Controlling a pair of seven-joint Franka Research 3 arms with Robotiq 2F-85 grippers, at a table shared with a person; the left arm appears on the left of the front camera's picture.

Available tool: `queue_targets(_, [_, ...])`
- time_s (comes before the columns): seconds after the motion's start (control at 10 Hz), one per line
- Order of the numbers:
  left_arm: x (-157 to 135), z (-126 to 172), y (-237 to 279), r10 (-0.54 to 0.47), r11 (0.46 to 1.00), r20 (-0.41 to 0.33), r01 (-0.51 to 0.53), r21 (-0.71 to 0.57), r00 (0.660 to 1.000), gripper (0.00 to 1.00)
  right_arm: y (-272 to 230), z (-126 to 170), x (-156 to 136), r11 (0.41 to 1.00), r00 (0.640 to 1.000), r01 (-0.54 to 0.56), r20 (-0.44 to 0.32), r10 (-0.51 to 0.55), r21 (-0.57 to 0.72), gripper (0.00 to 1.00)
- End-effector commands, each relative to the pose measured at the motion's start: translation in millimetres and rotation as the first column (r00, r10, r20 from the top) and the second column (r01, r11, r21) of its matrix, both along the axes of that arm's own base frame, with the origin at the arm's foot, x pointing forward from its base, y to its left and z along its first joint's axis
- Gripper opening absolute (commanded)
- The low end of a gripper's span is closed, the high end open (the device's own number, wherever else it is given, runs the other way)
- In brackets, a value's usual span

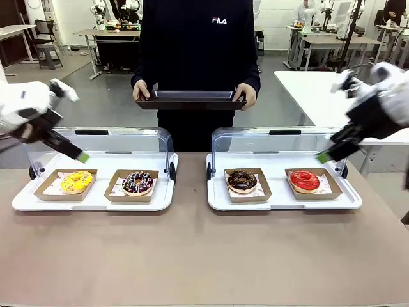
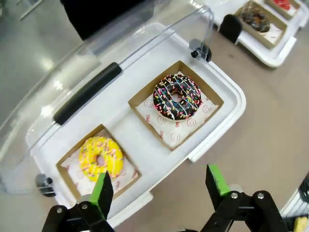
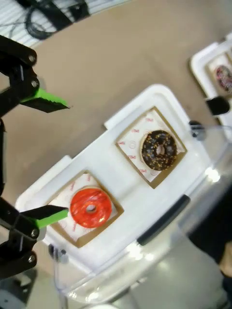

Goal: Provide the desired donut to the person.
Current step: Pick up and lift the Paper togo box containing the Donut pointed at by the person.

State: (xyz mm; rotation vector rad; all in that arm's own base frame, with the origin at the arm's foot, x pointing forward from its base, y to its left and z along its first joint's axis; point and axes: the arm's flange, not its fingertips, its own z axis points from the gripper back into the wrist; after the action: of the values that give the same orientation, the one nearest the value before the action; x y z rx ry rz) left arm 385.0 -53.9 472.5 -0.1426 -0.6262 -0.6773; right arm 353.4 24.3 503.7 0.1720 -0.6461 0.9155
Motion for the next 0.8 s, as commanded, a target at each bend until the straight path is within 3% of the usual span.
queue_targets(0.0, [-70.5, -30.0, 41.2, -0.077, 0.996, 0.071, 0.08, -0.04, 0.994, 1.0, -33.7, -12.5, -23.8, 0.999, 0.998, -0.046, 0.04, 0.045, 0.023, 1.0])
queue_targets(0.4, [-77.1, -38.8, 79.5, -0.128, 0.984, 0.132, 0.142, -0.107, 0.983, 1.0, -80.6, -21.7, -31.5, 0.985, 0.987, -0.109, 0.129, 0.092, 0.13, 1.0])
queue_targets(0.7, [-75.8, -49.5, 104.5, -0.173, 0.963, 0.221, 0.212, -0.167, 0.96, 1.0, -86.8, -32.5, -22.1, 0.971, 0.972, -0.18, 0.179, 0.15, 0.161, 1.0])
